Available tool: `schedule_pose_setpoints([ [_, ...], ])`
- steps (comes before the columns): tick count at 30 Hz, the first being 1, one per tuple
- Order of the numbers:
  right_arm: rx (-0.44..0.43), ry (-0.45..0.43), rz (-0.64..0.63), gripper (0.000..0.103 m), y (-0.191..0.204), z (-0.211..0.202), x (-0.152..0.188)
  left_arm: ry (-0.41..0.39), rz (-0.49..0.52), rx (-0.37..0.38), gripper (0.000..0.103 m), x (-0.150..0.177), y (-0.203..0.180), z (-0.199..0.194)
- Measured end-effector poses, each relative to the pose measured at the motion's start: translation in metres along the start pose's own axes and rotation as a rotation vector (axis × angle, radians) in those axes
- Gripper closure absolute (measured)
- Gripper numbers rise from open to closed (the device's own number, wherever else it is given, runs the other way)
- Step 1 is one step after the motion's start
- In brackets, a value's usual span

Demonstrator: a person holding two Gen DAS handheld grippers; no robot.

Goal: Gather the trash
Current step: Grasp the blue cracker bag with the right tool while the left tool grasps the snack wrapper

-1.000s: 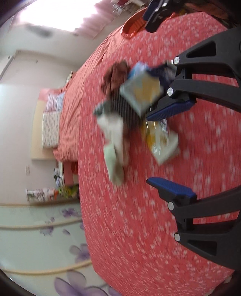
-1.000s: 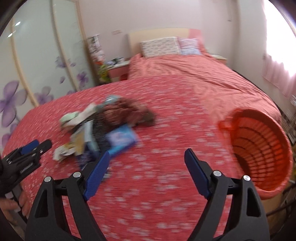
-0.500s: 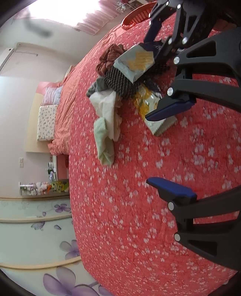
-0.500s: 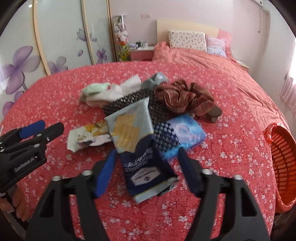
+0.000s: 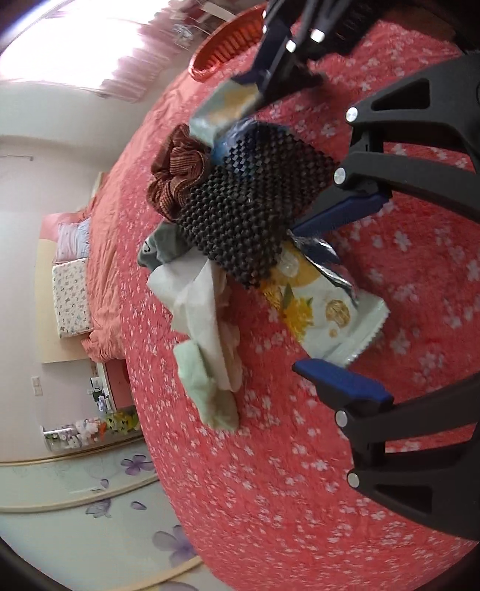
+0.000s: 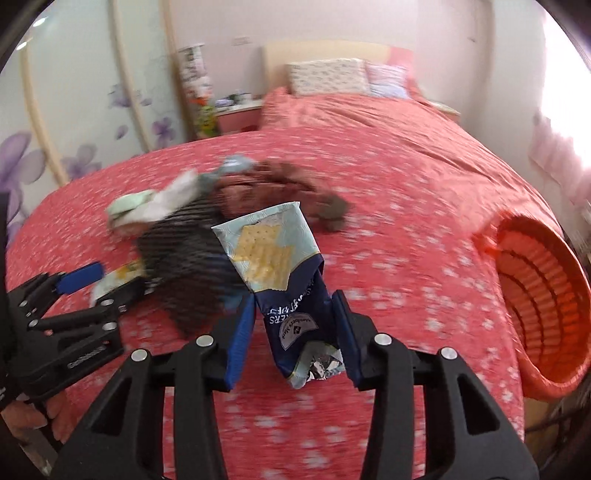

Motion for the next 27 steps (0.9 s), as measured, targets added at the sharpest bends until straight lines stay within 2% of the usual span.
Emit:
schedule_pose_setpoints([
  [2,0.021,0.017,0.057,0.060,-0.015,0.005,-0.001,0.011,0.010,-0.005,0.036,-0.005,-0.005,0.006],
  [4,0.037,0.030,0.092,0.060,-0.026,0.009,-0.002,0.022,0.010,-0.007,0.042,-0.010,-0.008,0.013],
  [8,0.029,0.051,0.118,0.060,-0.037,0.014,-0.001,0.019,0.010,-0.010,0.064,-0.013,-0.006,0.014],
  [12,0.005,0.073,0.123,0.059,-0.038,0.019,-0.001,0.026,-0.021,-0.023,0.073,-0.005,0.008,0.007],
  [19,0.007,0.085,0.111,0.053,-0.040,0.024,-0.001,0.041,-0.136,-0.064,0.073,0.014,0.057,-0.010],
  [21,0.020,0.084,0.096,0.052,-0.038,0.026,-0.002,0.035,-0.142,-0.063,0.062,0.016,0.066,-0.013],
  [27,0.029,0.079,0.071,0.051,-0.038,0.029,-0.005,0.016,-0.084,-0.009,0.047,0.010,0.061,-0.010],
])
Point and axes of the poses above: each gripper's, at about its wrist camera, not at the fingertips, and z roughly the way its jaws point, y to its left, x to its underside, the point moved 2 cm from there along z, roughly the way its jaws point, and after that the axes turned 2 degrees about y, right-handed, at the moved point
